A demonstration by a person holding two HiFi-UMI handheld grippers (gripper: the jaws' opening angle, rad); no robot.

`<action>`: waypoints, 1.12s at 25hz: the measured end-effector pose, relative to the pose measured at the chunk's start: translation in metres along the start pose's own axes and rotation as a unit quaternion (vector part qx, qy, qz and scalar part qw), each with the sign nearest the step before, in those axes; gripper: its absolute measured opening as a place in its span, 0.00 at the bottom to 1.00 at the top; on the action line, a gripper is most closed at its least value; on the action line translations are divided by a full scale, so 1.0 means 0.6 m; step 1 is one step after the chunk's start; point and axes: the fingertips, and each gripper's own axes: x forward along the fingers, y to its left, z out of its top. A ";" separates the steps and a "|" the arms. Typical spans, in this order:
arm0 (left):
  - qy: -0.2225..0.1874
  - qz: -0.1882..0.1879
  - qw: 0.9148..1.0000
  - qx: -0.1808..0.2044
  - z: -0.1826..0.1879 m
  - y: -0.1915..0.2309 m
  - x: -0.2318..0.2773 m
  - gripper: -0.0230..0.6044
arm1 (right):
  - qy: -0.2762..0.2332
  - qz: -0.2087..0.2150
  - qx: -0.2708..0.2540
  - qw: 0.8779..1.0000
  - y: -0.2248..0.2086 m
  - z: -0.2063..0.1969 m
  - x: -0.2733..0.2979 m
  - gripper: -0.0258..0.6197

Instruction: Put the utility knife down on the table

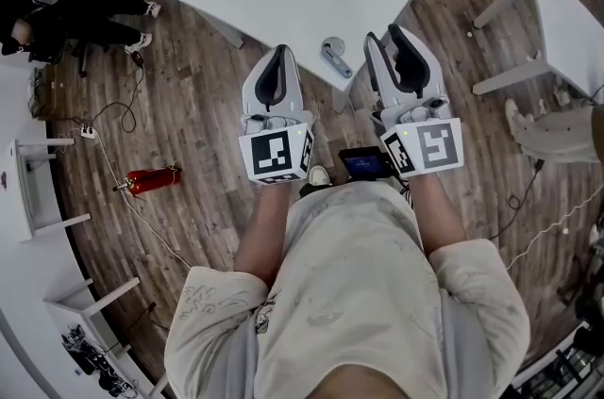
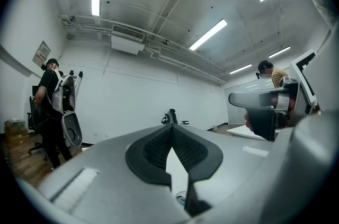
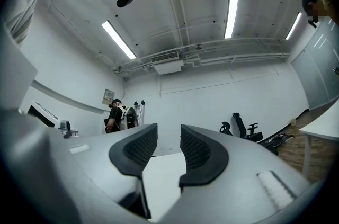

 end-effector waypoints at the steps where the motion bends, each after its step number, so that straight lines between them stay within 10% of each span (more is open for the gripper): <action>1: -0.001 0.001 1.000 0.000 0.001 -0.008 -0.005 0.07 | 0.001 0.000 -0.001 1.000 -0.004 0.001 -0.011 0.26; 28: -0.006 0.006 1.000 -0.003 -0.018 -0.030 0.001 0.07 | 0.010 0.000 -0.016 1.000 -0.023 -0.024 -0.028 0.13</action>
